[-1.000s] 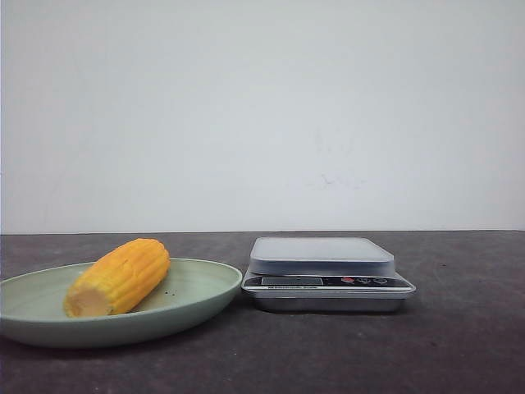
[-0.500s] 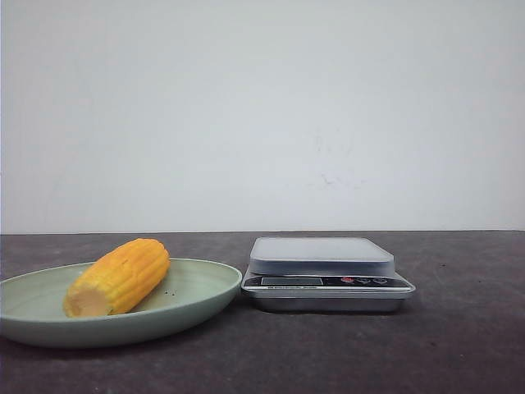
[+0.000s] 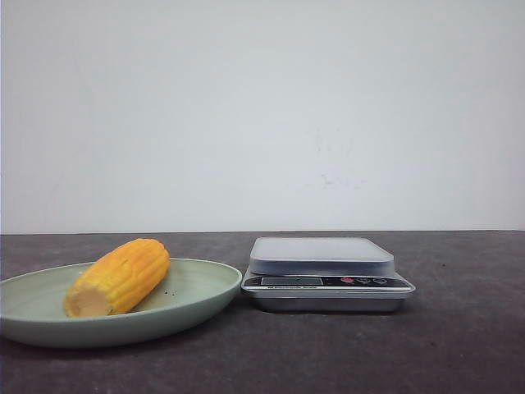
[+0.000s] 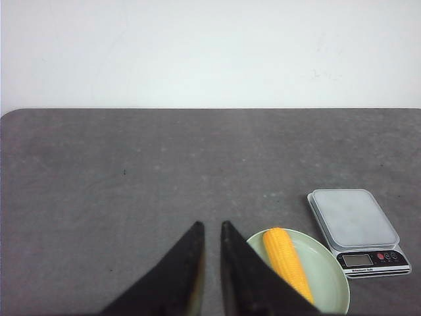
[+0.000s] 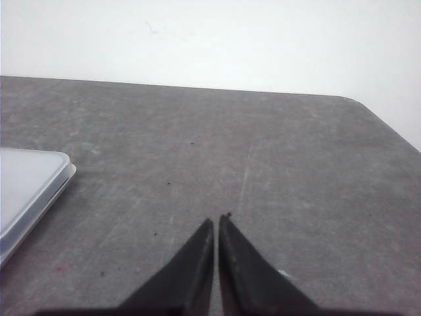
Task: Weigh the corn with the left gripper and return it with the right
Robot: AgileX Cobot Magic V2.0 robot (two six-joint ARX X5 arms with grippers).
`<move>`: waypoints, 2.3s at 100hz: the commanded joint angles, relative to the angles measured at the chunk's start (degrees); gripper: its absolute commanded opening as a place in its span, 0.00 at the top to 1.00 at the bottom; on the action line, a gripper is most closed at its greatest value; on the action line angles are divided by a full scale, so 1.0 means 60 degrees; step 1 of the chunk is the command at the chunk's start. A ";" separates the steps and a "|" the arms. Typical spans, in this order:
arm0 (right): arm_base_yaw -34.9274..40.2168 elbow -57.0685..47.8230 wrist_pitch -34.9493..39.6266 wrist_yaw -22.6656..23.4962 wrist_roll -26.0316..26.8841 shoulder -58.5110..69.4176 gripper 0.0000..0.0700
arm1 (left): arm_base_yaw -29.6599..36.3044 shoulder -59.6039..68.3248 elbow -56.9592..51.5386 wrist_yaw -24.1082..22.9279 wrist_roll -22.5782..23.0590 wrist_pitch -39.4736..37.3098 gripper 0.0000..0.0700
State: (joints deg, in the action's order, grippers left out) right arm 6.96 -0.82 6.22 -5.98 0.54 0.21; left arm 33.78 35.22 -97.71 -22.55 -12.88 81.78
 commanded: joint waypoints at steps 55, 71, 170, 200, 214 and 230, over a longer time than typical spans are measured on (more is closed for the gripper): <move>0.0004 0.0011 -0.0106 -0.0004 0.0160 0.0000 0.99 | -0.0222 0.0044 0.0076 -0.0240 0.0015 0.0415 1.00; 0.0004 0.0011 -0.0106 -0.0004 0.0160 0.0000 0.99 | -0.0667 -0.0251 0.1931 -0.0095 0.0025 -0.1723 1.00; 0.0004 0.0011 -0.0106 -0.0004 0.0160 0.0000 0.99 | -0.6000 -0.5497 1.5027 0.5697 0.1275 -1.0633 1.00; 0.0004 0.0011 -0.0106 -0.0004 0.0160 0.0000 0.99 | -0.6160 -0.5839 1.5879 0.5067 0.1446 -1.1107 1.00; 0.0004 0.0011 -0.0106 -0.0004 0.0160 0.0000 0.99 | -0.6153 -0.5843 1.5930 0.4036 0.1483 -1.1209 1.00; 0.0004 0.0007 -0.0106 -0.0004 0.0160 0.0000 0.99 | -0.6131 -0.5843 1.5934 0.3963 0.1687 -1.1216 1.00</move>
State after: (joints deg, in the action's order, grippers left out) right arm 6.96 -0.82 6.17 -5.98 0.86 0.21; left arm -2.98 0.25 -3.14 1.43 -4.14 14.02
